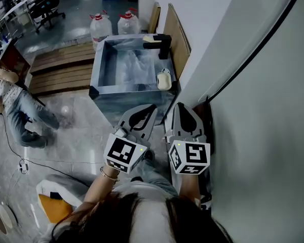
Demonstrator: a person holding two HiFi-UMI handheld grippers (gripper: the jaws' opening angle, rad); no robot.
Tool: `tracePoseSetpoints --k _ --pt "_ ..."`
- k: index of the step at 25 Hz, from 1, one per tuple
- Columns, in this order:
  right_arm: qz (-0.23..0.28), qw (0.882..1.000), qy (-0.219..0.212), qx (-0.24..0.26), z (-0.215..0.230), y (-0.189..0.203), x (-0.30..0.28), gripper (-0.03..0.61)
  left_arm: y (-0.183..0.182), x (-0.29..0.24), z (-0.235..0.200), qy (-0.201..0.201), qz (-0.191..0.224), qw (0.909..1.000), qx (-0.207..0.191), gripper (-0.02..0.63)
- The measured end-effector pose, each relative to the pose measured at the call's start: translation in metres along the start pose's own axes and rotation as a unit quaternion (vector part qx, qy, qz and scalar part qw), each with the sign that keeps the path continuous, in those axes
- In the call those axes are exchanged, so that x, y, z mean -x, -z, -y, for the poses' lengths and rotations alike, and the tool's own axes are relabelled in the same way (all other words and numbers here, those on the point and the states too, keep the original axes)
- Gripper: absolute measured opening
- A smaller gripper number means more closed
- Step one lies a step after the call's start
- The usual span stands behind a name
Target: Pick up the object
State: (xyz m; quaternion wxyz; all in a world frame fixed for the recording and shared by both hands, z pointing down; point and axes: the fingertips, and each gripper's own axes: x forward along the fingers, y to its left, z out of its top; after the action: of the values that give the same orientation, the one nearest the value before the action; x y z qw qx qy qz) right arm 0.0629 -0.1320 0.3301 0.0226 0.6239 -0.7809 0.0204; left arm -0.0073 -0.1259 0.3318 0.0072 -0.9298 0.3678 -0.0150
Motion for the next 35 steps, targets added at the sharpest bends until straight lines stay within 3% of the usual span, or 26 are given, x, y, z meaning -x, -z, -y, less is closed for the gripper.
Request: tracePoseSetpoints --k 12,35 --pt "-0.033 0.999 -0.014 0.006 0.029 0.017 -0.059 0.028 0.009 -0.050 -0.027 -0.003 -0.011 0.9999 0.006 0.009" --pt "-0.121 0.991 -0.053 0.033 0.082 0.093 -0.170 0.032 0.050 -0.128 -0.057 -0.003 -0.041 0.9988 0.025 0.009"
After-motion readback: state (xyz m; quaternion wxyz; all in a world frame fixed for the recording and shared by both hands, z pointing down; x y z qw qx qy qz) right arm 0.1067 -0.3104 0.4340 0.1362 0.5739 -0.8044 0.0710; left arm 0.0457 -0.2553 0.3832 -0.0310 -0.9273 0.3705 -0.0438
